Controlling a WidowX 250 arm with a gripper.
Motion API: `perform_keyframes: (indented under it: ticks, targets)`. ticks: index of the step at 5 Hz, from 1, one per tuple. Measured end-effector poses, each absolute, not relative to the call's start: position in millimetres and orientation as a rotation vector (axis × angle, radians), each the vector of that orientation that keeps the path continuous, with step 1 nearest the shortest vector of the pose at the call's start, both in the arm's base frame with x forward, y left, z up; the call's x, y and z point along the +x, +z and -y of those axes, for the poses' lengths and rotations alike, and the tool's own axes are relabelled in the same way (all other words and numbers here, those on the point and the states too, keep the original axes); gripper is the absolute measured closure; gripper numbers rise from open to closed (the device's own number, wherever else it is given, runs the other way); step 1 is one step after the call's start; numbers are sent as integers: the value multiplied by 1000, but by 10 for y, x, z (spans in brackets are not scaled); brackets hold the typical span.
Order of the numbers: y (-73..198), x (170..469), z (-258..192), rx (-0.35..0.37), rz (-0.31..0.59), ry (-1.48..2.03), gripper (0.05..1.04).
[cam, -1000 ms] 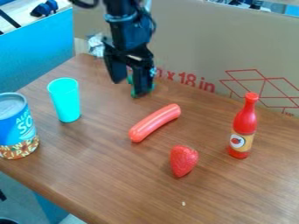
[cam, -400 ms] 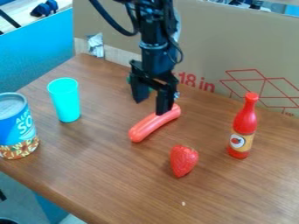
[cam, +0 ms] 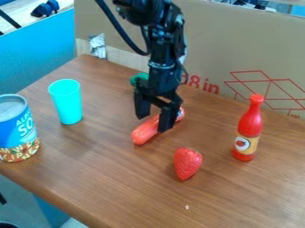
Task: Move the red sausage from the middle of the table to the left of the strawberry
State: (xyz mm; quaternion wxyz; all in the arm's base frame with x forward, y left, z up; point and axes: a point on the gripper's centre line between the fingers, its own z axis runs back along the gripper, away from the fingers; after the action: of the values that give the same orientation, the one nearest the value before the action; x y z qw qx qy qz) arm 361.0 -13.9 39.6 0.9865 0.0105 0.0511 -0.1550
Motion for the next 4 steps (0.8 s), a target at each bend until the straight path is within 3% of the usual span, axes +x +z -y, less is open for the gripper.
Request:
perform_keyframes:
  ticks: [1,2,3,4]
  targets:
    - [309,3645,87,51,-146,-299,117]
    - [295,3651,92,45,-136,-309,392]
    - [308,3614,77,15,-107,-328,515]
    - [498,3550,-16,-9,-50,-350,515]
